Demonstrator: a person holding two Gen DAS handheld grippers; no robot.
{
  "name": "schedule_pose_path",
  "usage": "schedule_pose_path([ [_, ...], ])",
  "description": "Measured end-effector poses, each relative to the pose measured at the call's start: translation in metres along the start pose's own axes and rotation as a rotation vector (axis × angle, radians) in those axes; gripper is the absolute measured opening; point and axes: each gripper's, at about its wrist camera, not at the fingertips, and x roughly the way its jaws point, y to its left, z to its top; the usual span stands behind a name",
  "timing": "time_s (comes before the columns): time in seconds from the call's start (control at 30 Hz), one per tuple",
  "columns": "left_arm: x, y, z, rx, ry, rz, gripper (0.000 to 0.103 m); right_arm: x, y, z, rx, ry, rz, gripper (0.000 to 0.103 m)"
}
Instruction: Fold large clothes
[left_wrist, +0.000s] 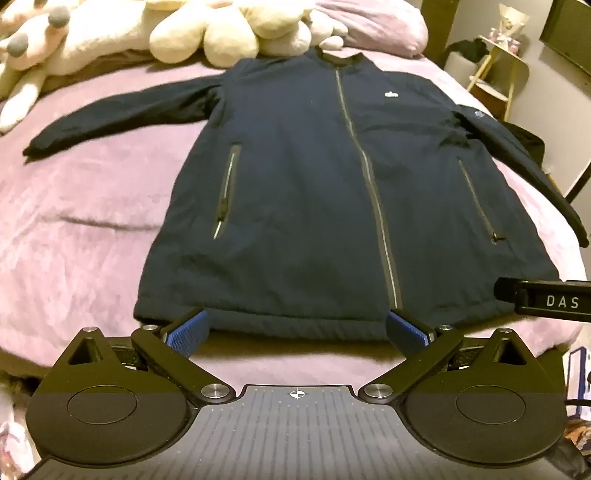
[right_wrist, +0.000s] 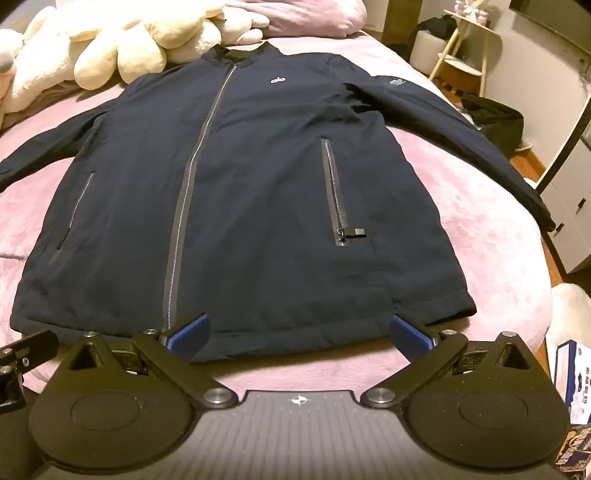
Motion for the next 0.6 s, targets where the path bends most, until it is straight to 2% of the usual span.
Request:
schedule_pose_path([
  [0.03,0.0034,0.0041,0.0014,-0.019,0.021,-0.027,0.103,0.0001,-0.0001,-0.0001,0.003,0.002,0.003,0.103],
  [0.2,-0.0004,0.0021,-0.0071,-0.015,0.009,-0.023,0.103,0.0005,0.0007,-0.0001,-0.002,0.0,0.009,0.103],
  [0.27,0.0032,0.0029,0.0008,-0.017,0.038,-0.026,0.103,0.0001,0.0005,-0.0008,0.006,-0.002,0.006,0.103],
  [0.6,0.0038,0.0039,0.0,-0.022,0.042,-0.032,0.103,-0.0002,0.0016,-0.0019,0.004,-0.003,0.004,0.103],
])
